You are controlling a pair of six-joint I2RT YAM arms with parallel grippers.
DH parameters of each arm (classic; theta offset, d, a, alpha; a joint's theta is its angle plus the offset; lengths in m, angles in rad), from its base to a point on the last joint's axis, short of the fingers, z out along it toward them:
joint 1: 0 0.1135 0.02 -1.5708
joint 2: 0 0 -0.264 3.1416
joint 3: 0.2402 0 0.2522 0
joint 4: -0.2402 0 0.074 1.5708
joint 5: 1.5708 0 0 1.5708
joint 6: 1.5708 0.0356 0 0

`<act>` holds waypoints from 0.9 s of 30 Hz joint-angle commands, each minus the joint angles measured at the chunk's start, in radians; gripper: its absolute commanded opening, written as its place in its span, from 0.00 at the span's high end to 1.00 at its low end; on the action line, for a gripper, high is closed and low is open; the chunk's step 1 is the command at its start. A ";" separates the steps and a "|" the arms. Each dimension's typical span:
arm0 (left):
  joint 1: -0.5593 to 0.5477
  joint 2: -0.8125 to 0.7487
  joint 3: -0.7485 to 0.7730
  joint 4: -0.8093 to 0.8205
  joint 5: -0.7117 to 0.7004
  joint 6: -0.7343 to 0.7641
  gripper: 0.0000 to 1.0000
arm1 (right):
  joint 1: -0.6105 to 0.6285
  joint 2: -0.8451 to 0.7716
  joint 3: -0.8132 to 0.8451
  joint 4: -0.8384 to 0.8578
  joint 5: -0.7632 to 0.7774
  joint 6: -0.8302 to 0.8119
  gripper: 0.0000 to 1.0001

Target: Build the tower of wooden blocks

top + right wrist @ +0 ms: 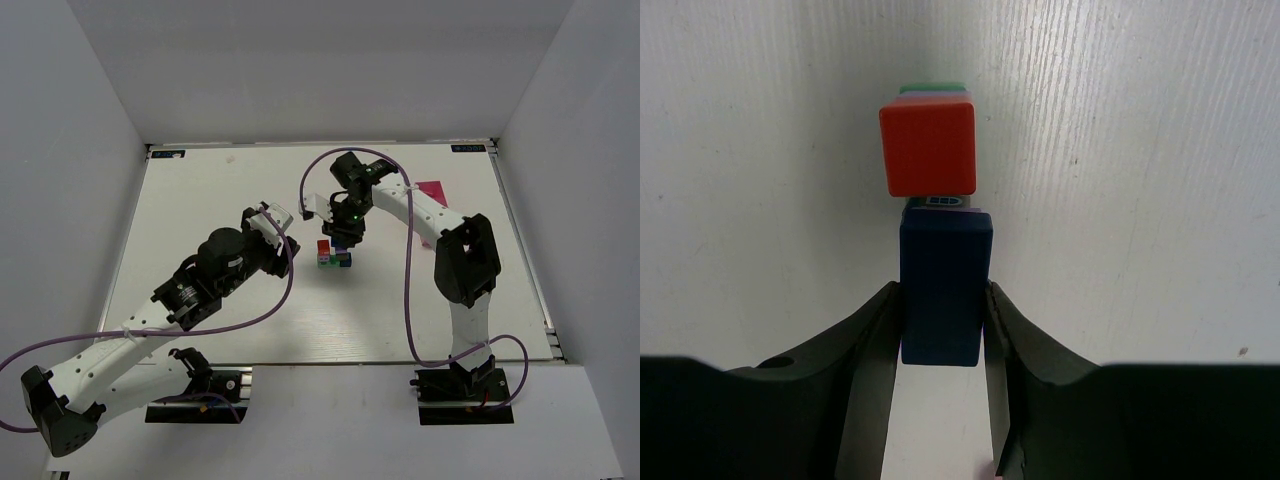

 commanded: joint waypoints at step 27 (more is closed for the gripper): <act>0.003 -0.020 -0.016 0.013 0.007 0.011 0.23 | 0.011 0.031 0.045 -0.030 0.004 -0.017 0.82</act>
